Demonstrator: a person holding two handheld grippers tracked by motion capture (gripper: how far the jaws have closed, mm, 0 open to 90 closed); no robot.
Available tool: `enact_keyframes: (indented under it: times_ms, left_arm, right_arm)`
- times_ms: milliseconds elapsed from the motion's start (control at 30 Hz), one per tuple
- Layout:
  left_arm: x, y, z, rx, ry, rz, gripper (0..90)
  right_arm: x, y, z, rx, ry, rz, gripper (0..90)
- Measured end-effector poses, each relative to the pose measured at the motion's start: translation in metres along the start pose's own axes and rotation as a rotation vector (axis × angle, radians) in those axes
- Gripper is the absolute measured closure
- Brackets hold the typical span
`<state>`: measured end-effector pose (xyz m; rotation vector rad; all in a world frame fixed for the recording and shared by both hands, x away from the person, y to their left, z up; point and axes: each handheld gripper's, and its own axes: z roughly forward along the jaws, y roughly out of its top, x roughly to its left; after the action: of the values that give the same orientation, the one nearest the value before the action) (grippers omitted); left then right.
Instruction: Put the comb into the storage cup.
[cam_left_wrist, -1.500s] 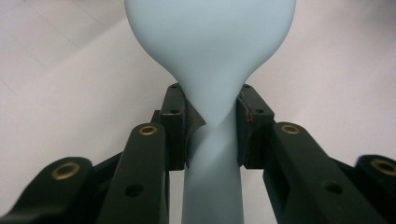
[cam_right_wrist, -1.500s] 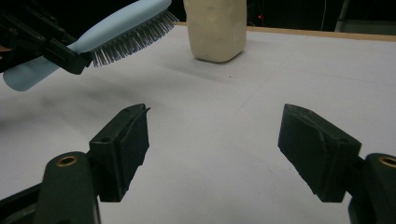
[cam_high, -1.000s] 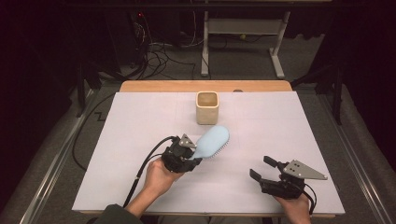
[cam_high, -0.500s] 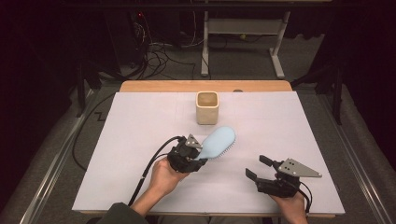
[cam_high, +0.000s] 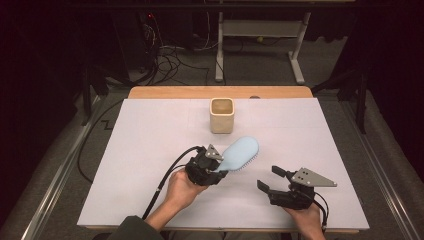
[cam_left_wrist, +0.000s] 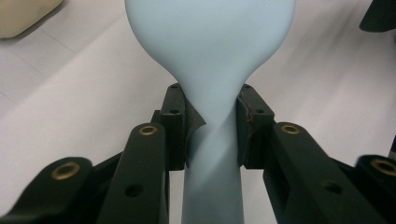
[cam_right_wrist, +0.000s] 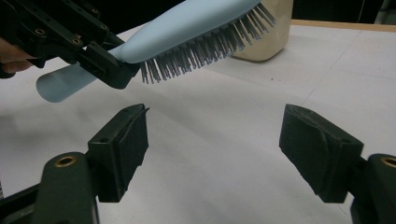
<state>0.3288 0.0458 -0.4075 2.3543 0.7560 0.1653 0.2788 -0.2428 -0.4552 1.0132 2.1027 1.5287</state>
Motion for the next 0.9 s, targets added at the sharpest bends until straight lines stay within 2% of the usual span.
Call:
enact_keyframes:
  times_ms: [900]
  left_arm:
    - [-0.013, 0.007, 0.009, 0.002, -0.024, 0.03, 69.0]
  right_arm:
    - [0.003, 0.008, 0.022, 0.015, 0.047, 0.039, 23.4]
